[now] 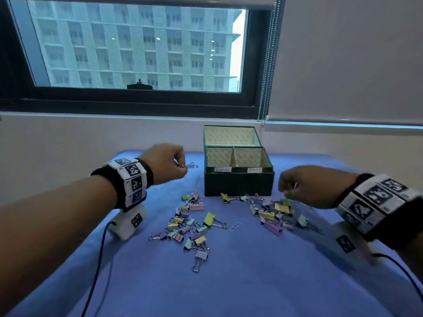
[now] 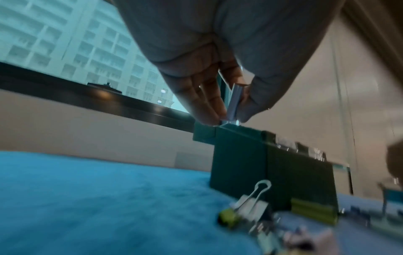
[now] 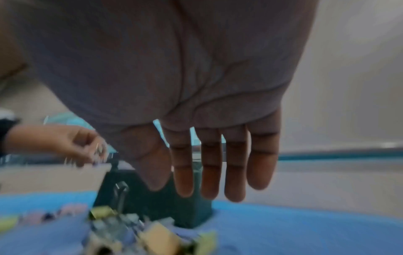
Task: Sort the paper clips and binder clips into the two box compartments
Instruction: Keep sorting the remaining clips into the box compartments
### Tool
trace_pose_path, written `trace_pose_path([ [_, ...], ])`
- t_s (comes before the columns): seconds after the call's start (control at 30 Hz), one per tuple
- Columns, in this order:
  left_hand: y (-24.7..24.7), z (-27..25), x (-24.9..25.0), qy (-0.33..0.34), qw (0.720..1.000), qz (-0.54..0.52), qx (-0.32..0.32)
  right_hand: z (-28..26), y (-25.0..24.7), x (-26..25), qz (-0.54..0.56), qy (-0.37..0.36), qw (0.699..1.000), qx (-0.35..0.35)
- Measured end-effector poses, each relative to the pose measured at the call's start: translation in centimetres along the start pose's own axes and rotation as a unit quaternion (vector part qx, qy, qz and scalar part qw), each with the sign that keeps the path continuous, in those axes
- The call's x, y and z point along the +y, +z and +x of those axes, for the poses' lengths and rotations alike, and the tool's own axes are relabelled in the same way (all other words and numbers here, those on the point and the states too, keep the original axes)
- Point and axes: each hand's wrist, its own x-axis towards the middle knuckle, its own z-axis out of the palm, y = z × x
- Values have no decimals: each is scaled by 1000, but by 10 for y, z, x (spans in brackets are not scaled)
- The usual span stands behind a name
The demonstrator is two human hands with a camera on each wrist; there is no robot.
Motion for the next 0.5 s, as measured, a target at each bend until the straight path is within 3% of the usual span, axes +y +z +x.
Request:
trace_pose_path([
  [0.1, 0, 18, 26, 0, 999, -44, 25, -11, 19, 19, -77, 53, 993, -72],
  [0.23, 17, 31, 59, 3, 997, -80, 13, -16, 23, 26, 21, 51, 996, -71],
  [0.33, 26, 34, 74, -8, 1000, -28, 2, -16, 25, 27, 49, 27, 998, -32],
  [0.5, 14, 24, 69, -2, 1000, -15, 15, -16, 32, 13, 182, -25, 982, -49],
])
